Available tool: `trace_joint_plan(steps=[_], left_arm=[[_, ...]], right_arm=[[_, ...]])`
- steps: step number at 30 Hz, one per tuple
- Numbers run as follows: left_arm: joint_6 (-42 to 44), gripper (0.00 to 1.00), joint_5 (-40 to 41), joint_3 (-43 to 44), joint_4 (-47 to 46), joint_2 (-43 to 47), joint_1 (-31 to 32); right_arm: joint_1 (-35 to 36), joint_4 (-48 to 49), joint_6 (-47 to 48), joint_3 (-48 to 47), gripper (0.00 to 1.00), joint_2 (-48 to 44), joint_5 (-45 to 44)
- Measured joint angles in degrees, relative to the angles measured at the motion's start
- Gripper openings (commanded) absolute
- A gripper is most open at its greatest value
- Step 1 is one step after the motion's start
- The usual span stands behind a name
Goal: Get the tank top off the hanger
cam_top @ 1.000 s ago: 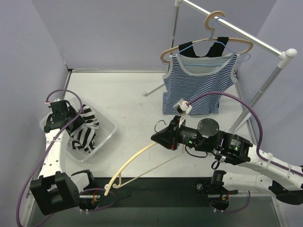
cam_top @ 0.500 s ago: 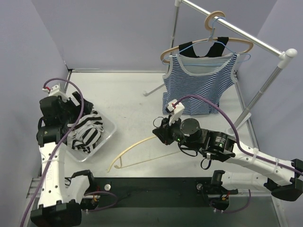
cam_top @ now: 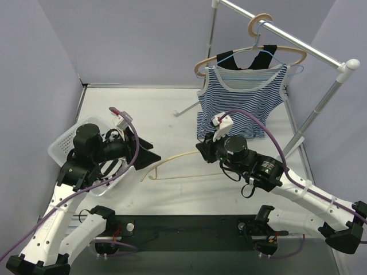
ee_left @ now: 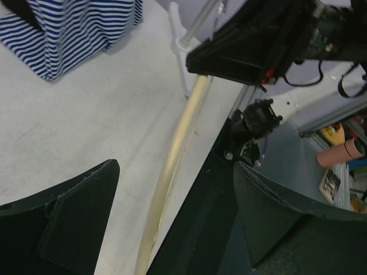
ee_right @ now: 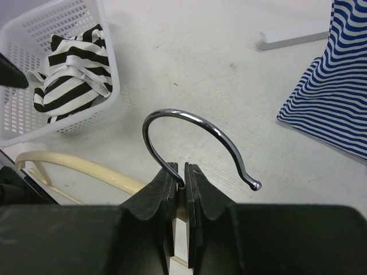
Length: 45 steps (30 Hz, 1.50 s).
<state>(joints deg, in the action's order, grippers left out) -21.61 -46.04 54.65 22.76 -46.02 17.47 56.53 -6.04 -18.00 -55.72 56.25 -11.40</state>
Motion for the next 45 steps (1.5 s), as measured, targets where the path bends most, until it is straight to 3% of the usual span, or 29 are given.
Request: trace_joint_plan(steps=[13,16,17,19,22,23,30,37,42,45], left_arm=[[8.96,0.67,-4.76,-0.63,5.16,-3.82,6.08],[10.32,0.42,-4.9,-0.63,5.95,-4.0,8.0],[10.78,0.2,-4.79,-0.63,6.29,-4.04,8.5],[11.61,0.0,-4.33,-0.63,7.13,-4.17,9.29],[13.05,0.0,-3.13,-0.61,7.15,-4.37,10.1],[13.0,0.0,-2.32,-0.61,7.26,-4.37,10.29],[13.03,0.0,8.48,0.07,9.25,-4.35,11.87],[11.3,0.0,16.76,3.45,8.59,-5.16,16.68],[10.23,0.0,23.15,11.54,7.85,-10.93,24.09],[10.03,0.0,26.23,17.77,6.95,-15.23,28.06]], right_arm=[[-0.7,4.76,-0.33,0.0,0.0,-1.42,4.13],[-0.81,5.53,-1.33,0.0,0.0,-1.42,4.13],[-0.98,5.68,-1.77,0.0,0.0,-1.4,4.13],[-1.31,5.86,-2.71,0.0,0.0,-1.4,4.13],[-1.53,5.31,-3.67,0.0,0.16,-1.36,4.02],[-1.77,5.01,-4.11,0.0,0.34,-1.33,4.07],[-1.79,-0.79,-7.21,-2.58,0.76,-2.03,4.87],[-0.87,-5.86,-7.93,-3.63,0.8,-7.91,11.76],[3.04,-6.95,-5.29,-3.65,0.8,-12.07,24.02],[6.58,-8.28,-2.86,-2.16,0.8,-14.01,26.47]])
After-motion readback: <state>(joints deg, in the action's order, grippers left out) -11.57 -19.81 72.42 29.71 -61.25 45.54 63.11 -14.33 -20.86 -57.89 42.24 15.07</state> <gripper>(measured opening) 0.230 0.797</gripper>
